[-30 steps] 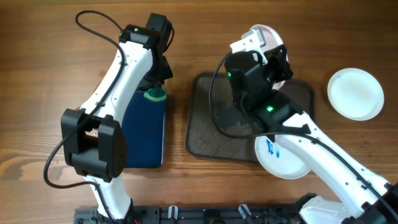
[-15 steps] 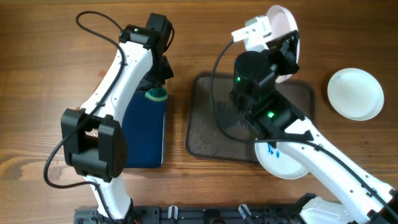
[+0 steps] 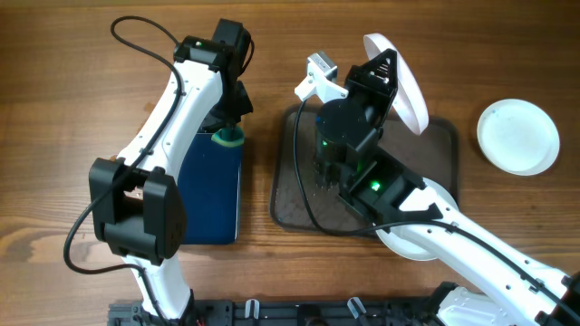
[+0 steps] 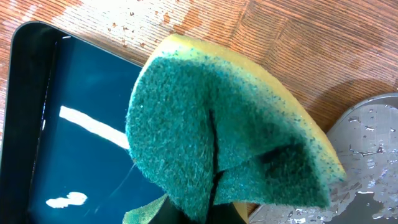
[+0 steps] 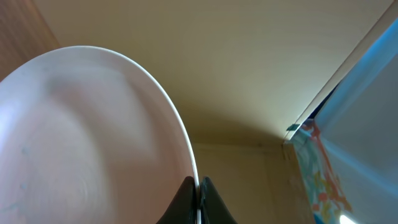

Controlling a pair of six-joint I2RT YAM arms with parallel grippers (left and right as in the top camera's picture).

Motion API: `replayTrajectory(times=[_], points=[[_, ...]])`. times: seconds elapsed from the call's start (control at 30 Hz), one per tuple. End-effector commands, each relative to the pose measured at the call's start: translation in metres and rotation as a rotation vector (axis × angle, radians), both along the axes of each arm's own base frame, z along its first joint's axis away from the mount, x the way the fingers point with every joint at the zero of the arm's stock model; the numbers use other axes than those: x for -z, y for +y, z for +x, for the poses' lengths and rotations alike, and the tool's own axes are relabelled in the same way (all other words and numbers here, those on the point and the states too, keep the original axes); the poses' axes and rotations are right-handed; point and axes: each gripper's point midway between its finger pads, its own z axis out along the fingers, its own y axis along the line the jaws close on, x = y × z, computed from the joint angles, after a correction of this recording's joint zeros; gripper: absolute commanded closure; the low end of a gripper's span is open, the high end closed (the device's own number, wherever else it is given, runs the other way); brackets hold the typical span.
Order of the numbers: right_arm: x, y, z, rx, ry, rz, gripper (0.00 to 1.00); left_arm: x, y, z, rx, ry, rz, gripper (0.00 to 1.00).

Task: Clean dirty plates on tray and stack at the side
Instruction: 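Lower the plate onto the cleaned plate right of the tray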

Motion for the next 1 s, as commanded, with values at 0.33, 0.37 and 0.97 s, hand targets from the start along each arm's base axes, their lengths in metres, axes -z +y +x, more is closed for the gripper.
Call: replayTrajectory(times=[0.33,0.37,0.97], points=[[-0.008,0.0,-0.003,-0.003,-0.006,-0.004,0.96,-0.003,0.003,0.001,-0.024,-0.013,-0.004,0.96],[-0.008,0.0,-0.003,-0.002,-0.005,-0.004,0.96,-0.003,0.003,0.001,-0.024,-0.013,-0.004,0.96],[0.133,-0.023,0.013,0.086,0.114,0.977,0.96,-0.003,0.003,0.0,-0.024,-0.008,-0.007,0.96]])
